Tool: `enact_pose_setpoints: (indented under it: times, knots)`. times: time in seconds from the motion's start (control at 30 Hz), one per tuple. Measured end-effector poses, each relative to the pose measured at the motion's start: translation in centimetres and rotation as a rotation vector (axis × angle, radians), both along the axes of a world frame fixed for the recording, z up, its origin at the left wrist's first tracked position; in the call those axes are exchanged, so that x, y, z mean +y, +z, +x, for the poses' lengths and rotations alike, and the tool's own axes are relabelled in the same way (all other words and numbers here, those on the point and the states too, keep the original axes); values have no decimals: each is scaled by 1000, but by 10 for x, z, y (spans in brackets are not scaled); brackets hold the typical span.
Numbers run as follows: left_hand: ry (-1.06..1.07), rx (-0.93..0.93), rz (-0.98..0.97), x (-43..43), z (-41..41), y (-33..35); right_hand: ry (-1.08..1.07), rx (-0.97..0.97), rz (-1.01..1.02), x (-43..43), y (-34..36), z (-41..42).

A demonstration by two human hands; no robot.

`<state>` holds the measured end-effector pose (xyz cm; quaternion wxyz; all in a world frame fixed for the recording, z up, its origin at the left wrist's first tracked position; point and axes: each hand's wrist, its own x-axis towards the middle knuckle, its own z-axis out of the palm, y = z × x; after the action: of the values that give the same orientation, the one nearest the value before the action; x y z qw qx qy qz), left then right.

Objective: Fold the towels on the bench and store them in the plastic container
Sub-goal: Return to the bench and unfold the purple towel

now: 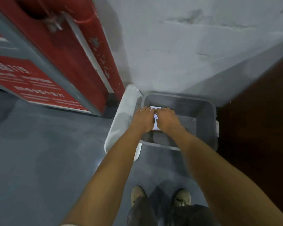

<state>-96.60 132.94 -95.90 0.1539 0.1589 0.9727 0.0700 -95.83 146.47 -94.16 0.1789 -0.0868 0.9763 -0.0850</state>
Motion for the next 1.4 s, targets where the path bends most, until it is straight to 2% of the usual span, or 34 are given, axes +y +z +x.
enact_pose_setpoints:
  times: [0.1,0.37,0.6,0.77,1.07,1.27,1.4]
  knots:
    - [64,12,58,-27,7,84,41,3,-55,-28,82,0]
    - [282,56,29,-144,53,294,233,-23,-89,-144,295,29]
    - [501,125,-17,-284,123,449,470,81,-123,-290,456,71]
    - [680,202,-21,-393,199,546,612,213,-173,-409,546,127]
    - [1015,308,-84,-566,366,686,979,208,-207,-602,672,249]
    - [1295,382,-192,-666,492,712,1166,216,-297,-730,710,342]
    - [1438,350,-260,-722,570,729,1302,197,-350,-814,717,418]
